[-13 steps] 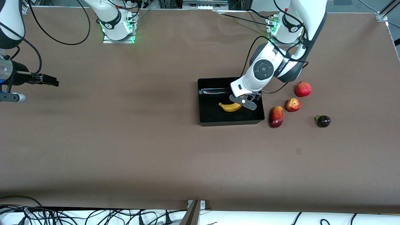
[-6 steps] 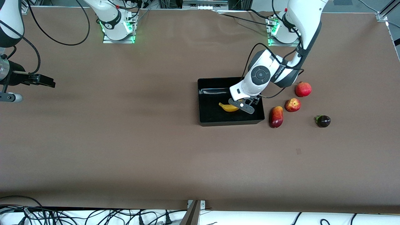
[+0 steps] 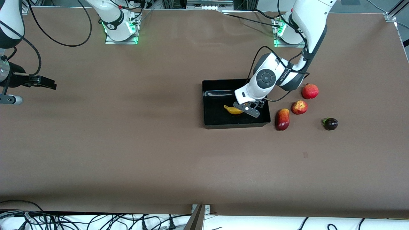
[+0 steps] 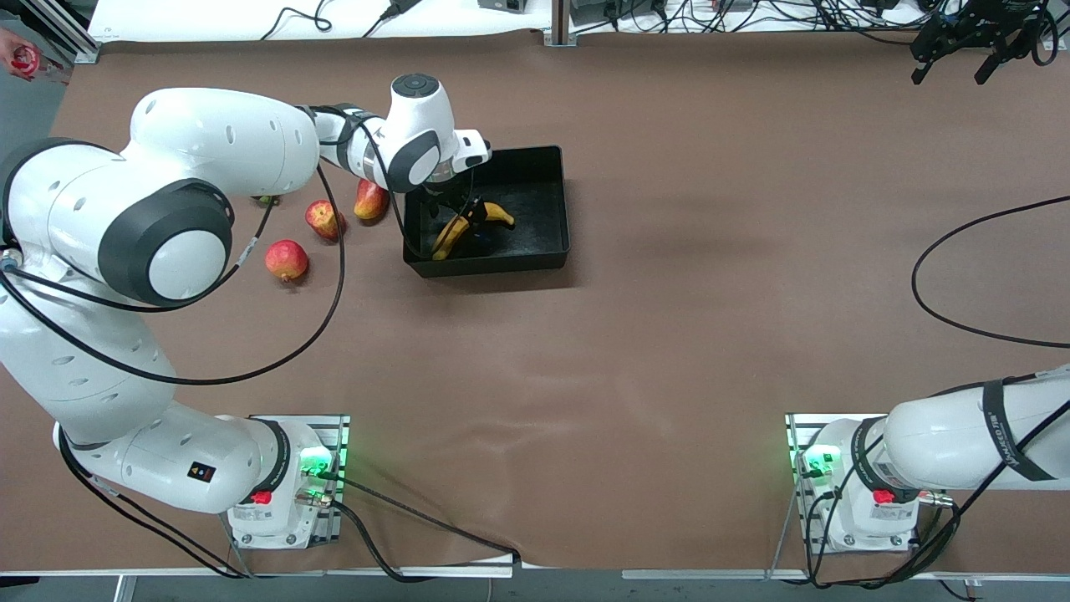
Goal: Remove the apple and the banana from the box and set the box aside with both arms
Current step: 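Move the left gripper back into the box and grasp the banana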
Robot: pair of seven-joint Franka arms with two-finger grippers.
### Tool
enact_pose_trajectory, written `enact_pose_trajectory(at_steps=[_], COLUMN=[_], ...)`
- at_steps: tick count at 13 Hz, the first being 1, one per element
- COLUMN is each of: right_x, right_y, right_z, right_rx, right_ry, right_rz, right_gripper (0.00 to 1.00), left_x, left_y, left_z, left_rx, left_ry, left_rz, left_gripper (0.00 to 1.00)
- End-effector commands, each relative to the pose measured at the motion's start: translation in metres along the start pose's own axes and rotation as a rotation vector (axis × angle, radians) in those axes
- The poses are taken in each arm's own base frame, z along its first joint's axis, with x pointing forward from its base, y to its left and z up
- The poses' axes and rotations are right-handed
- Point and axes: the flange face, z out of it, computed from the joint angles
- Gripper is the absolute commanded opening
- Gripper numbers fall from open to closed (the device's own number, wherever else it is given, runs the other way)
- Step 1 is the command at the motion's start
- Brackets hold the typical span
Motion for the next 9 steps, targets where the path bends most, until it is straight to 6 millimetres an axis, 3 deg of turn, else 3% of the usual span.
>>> enact_pose_trajectory(at_steps=[1, 9], right_x=[-0.001, -0.002], right_y=[0.001, 0.001], right_z=[-0.003, -0.001], right_rx=[-0.009, -0.009], right_ry=[-0.003, -0.010], right_rz=[-0.014, -0.014], right_gripper=[1.00, 1.00], left_x=[0.003, 0.001], left_y=[0.007, 0.016], left_z=[0.010, 0.042], left_rx=[0.007, -0.005], left_ry=[-0.009, -0.037], left_rz=[0.032, 0.024], left_gripper=[1.00, 1.00])
